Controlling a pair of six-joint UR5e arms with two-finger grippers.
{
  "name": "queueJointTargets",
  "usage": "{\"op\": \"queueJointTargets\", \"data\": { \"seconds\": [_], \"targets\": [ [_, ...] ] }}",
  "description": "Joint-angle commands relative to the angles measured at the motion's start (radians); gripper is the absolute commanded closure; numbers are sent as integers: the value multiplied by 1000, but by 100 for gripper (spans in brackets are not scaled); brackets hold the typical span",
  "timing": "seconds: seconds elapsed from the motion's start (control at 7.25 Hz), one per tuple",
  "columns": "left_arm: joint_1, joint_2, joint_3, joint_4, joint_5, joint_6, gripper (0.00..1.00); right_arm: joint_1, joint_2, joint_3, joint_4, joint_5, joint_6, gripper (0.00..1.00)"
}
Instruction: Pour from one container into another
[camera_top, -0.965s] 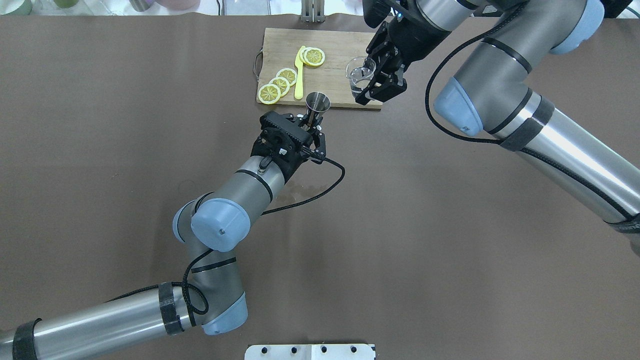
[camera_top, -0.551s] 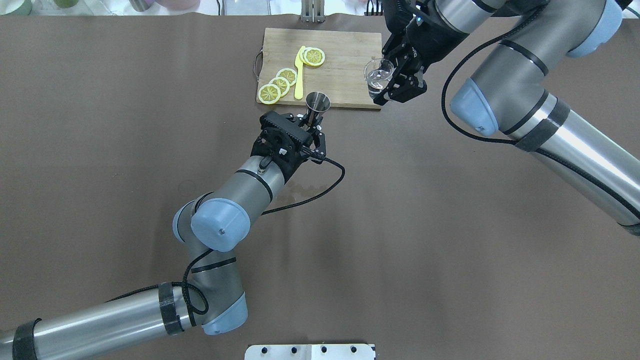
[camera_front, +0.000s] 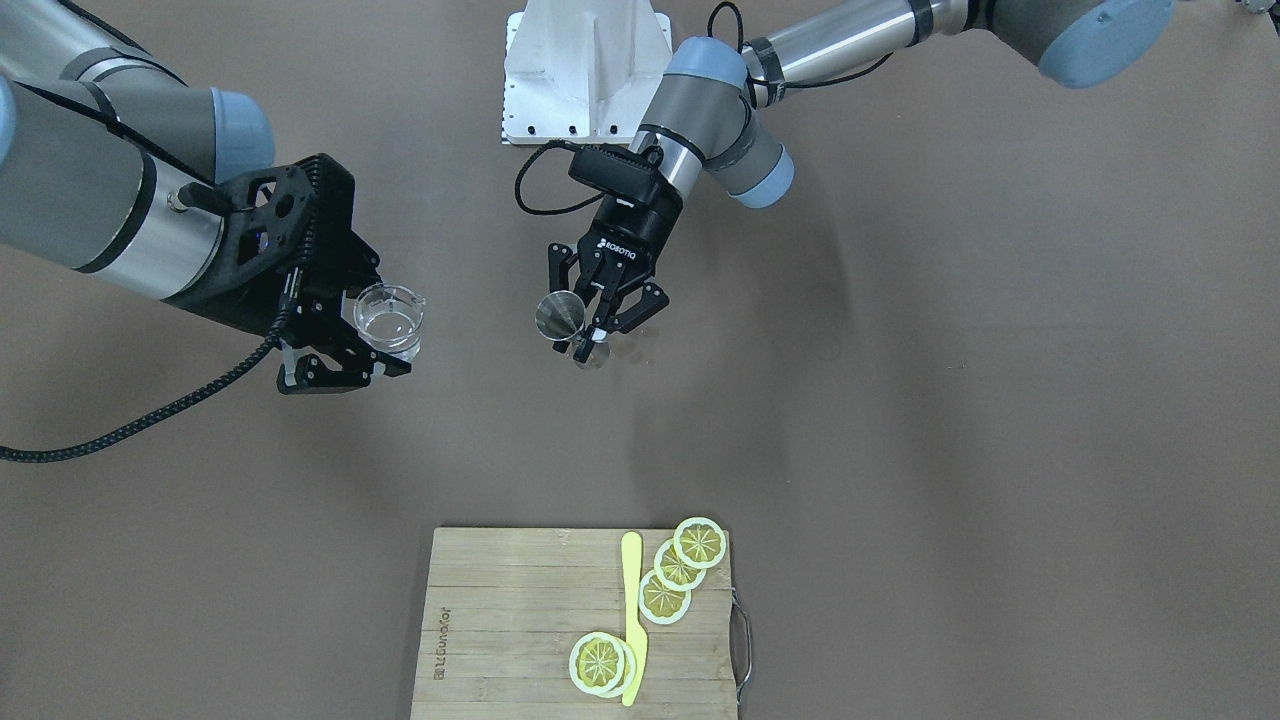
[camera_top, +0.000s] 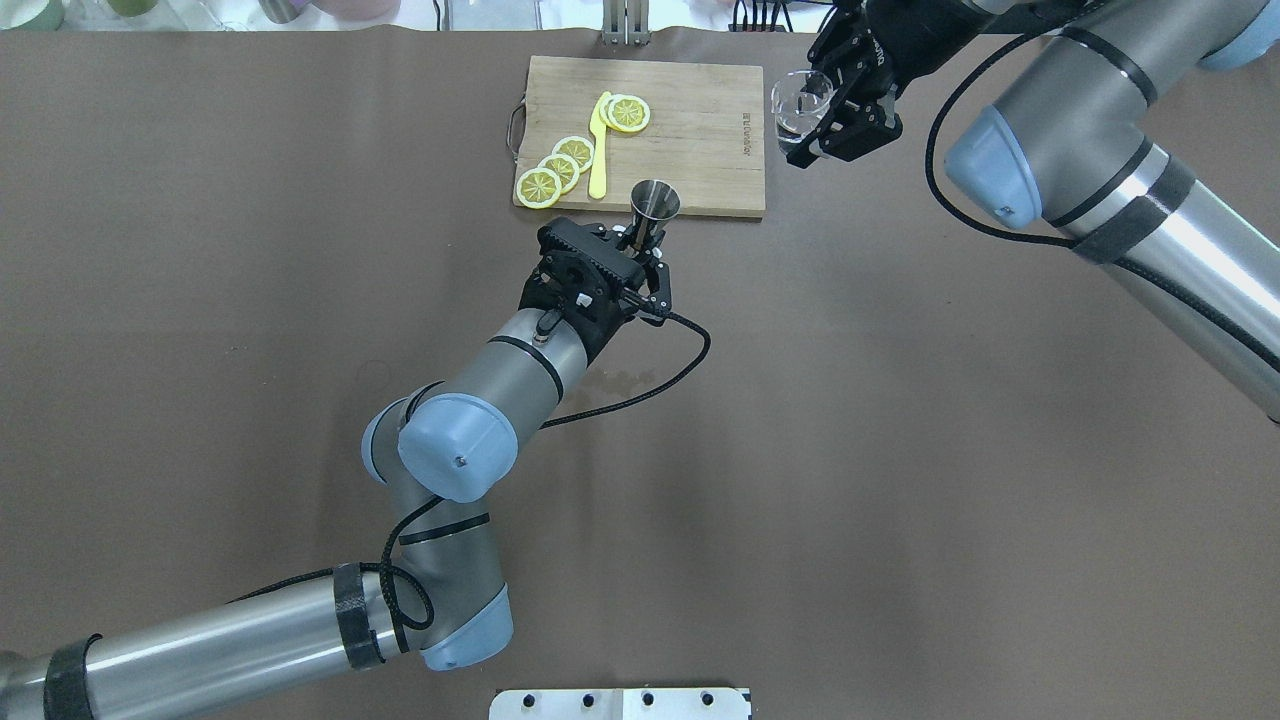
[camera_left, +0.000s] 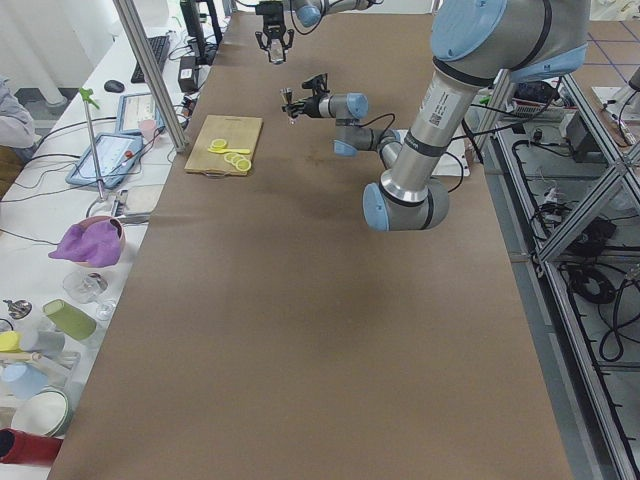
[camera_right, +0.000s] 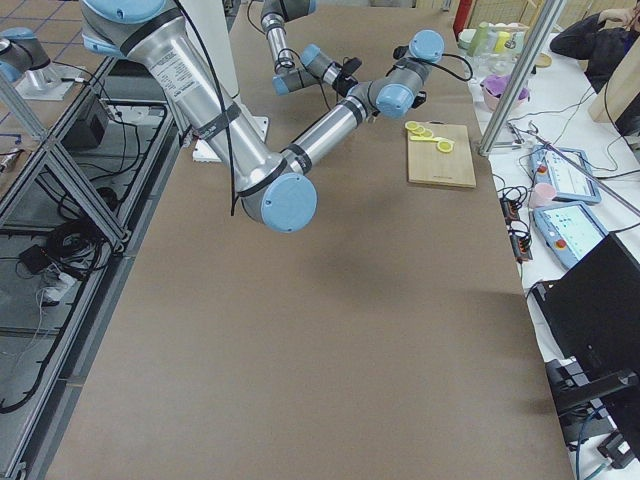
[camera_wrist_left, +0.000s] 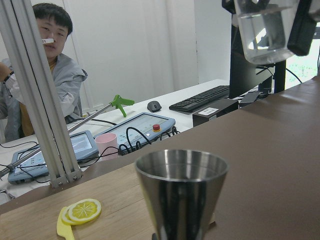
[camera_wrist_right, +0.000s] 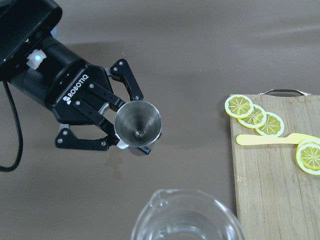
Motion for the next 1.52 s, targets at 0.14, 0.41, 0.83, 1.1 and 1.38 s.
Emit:
{"op": "queueJointTargets", "data": {
  "seconds": [0.14, 0.41, 0.83, 1.1, 1.38],
  "targets": [
    [17, -17, 12, -1, -1, 0, 100, -48, 20, 42, -28, -91, -2, 100],
    [18, -16, 9, -1, 0, 0, 100, -97, 12, 95, -69, -146, -5, 100],
    [18, -14, 10, -1, 0, 0, 100, -123, -57, 169, -74, -163, -33, 100],
    [18, -14, 9, -3, 0, 0, 100, -128, -65, 174, -147, -168, -94, 100],
    [18, -14, 7, -3, 0, -2, 100, -125, -52, 175, -230, -175, -114, 100]
  ]
}}
